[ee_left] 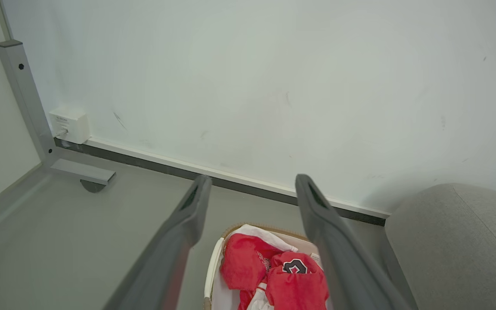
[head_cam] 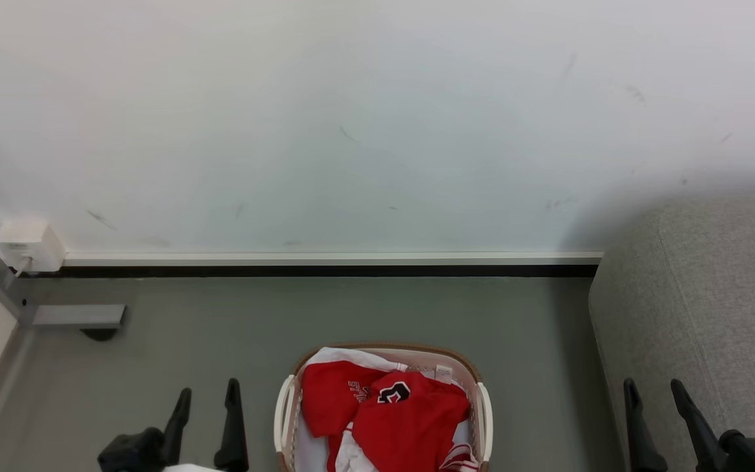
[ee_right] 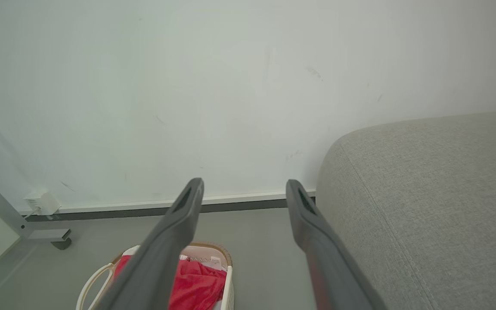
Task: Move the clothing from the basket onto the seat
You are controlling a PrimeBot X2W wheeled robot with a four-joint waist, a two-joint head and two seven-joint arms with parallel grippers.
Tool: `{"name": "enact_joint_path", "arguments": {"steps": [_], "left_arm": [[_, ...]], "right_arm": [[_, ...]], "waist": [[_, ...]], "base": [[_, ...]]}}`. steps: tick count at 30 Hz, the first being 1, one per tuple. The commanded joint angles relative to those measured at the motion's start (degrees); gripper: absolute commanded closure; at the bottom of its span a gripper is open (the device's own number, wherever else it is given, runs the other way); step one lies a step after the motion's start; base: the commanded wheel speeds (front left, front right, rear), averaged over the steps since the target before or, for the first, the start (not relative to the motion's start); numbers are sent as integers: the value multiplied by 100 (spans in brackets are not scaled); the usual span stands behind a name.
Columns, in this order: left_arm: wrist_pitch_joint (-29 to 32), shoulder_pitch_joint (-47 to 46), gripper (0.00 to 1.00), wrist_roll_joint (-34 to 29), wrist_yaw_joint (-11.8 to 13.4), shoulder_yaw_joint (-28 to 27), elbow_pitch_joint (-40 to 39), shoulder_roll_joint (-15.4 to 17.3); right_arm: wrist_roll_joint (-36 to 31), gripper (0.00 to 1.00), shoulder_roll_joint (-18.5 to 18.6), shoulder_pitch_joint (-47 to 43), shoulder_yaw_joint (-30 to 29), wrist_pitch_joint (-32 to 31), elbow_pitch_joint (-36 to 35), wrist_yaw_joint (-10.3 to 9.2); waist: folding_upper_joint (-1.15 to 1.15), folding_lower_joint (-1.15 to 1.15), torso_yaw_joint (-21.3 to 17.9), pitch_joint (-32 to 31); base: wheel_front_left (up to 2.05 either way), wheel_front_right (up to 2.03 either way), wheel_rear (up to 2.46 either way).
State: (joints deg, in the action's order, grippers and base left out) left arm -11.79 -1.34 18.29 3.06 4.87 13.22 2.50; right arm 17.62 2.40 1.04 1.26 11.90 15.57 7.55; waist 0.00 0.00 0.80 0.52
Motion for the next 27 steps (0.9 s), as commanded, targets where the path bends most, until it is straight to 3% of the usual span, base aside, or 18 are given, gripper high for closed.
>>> {"name": "enact_joint_path", "arguments": {"steps": [1,10,27], "left_arm": [[-64,18,0,-175,6,19,-8,45],[-180,46,0,-613,-3,94,-98,51],[-334,151,0,-1282,-437,254,-139,57]], "right_arm": [[-118,0,58,-32,11,56,1,-9],[-255,0,62,-68,40,160,59,-10],[-560,0,68,-111,-63,327,149,-12]], "waist": [[0,0,0,-1],[0,0,8,-1],[0,0,23,1]], "base": [[0,0,0],[0,0,0],[0,0,0]]}}
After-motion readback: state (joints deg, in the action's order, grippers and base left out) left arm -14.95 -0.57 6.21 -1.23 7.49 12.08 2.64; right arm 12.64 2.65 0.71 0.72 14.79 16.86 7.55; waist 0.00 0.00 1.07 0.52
